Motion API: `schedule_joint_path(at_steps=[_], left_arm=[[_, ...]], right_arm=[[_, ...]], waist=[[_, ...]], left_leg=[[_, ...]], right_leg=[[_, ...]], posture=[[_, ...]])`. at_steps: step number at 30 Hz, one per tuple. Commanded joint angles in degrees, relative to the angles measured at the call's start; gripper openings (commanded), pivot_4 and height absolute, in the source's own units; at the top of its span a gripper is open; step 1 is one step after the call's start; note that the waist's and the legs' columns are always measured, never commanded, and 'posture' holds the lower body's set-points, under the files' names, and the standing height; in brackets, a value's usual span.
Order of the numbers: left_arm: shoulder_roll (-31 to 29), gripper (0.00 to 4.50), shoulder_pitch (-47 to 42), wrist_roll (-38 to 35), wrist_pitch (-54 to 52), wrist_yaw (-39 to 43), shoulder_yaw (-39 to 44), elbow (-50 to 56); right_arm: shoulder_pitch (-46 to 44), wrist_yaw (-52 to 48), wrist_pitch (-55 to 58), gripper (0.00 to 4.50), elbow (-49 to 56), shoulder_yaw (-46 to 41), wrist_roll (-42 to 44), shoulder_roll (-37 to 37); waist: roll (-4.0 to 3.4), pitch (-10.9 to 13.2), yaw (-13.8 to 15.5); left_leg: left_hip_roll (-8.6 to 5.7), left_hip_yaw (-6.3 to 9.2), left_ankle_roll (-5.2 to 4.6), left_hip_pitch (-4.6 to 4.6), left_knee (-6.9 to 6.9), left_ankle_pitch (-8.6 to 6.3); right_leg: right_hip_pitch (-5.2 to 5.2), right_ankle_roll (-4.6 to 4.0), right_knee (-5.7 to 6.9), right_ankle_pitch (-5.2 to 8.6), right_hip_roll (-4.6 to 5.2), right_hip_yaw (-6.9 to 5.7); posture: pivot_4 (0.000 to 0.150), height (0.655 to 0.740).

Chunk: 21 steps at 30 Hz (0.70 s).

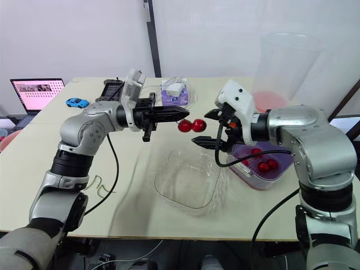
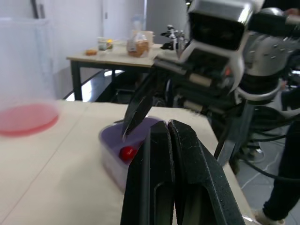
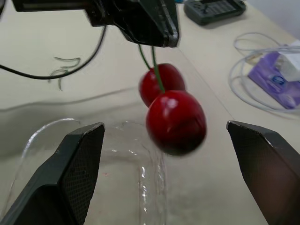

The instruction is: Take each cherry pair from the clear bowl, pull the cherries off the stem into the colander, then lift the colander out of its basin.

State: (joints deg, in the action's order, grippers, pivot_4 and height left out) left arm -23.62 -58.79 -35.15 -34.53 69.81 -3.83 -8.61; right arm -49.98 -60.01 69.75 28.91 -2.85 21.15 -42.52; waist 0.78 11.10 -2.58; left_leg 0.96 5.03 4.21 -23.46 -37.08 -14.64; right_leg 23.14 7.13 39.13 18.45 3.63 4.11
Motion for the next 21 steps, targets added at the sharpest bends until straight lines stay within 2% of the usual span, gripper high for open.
schedule_joint_path(at_steps=[1, 5, 6, 8, 14, 21], left_arm=[[-0.5, 0.0, -0.2, 0.9, 1.1, 0.6, -0.3, 2.1], [-0.1, 0.0, 0.1, 0.7, 0.3, 0.0, 0.3, 2.3], [0.0, 0.0, 0.1, 0.6, 0.2, -0.1, 0.4, 2.4], [0.0, 0.0, 0.3, 0.6, 0.1, 0.0, 0.4, 2.5], [-0.1, 0.0, 0.6, 0.5, -0.2, -0.1, 0.4, 2.6], [-0.2, 0.0, 0.8, 0.5, -0.3, 0.1, 0.4, 2.6]], right_arm=[[-1.4, 1.2, -2.6, 4.41, -0.4, 0.0, 2.4, -0.5], [-1.2, 2.4, -3.4, 4.41, -1.1, 0.9, 5.2, 0.3], [-1.4, 2.8, -3.4, 4.18, -1.4, 0.8, 5.8, 0.4], [-1.5, 3.5, -3.6, 3.55, -1.7, 0.9, 6.7, 0.0], [-1.6, 4.9, -3.6, 0.84, -1.8, 0.9, 9.5, -1.3], [-1.0, 6.1, -4.3, 0.79, -1.9, 1.0, 11.5, -3.4]], waist=[[0.0, 0.0, 0.0], [0.0, 0.0, 0.0], [0.0, 0.0, 0.0], [0.0, 0.0, 0.0], [0.0, 0.0, 0.0], [0.0, 0.0, 0.0]], left_leg=[[0.0, 0.0, 0.0, 0.0, 0.0, 0.0], [0.0, 0.0, 0.0, 0.0, 0.0, 0.0], [0.0, 0.0, 0.0, 0.0, 0.0, 0.0], [0.0, 0.01, 0.0, 0.0, 0.0, 0.0], [0.0, 0.01, 0.0, 0.0, 0.0, 0.0], [0.0, 0.01, 0.0, 0.0, 0.0, 0.0]], right_leg=[[0.0, 0.0, 0.0, 0.0, 0.0, 0.0], [0.0, 0.0, 0.0, 0.0, 0.0, 0.0], [0.0, 0.0, 0.0, 0.0, 0.0, 0.0], [0.0, 0.0, 0.0, 0.0, 0.0, 0.0], [0.0, 0.0, 0.0, 0.0, 0.0, 0.0], [0.0, 0.0, 0.0, 0.0, 0.0, 0.0]], posture=[[0.15, 0.7332], [0.15, 0.7332], [0.15, 0.7332], [0.15, 0.7332], [0.15, 0.7332], [0.15, 0.7332]])
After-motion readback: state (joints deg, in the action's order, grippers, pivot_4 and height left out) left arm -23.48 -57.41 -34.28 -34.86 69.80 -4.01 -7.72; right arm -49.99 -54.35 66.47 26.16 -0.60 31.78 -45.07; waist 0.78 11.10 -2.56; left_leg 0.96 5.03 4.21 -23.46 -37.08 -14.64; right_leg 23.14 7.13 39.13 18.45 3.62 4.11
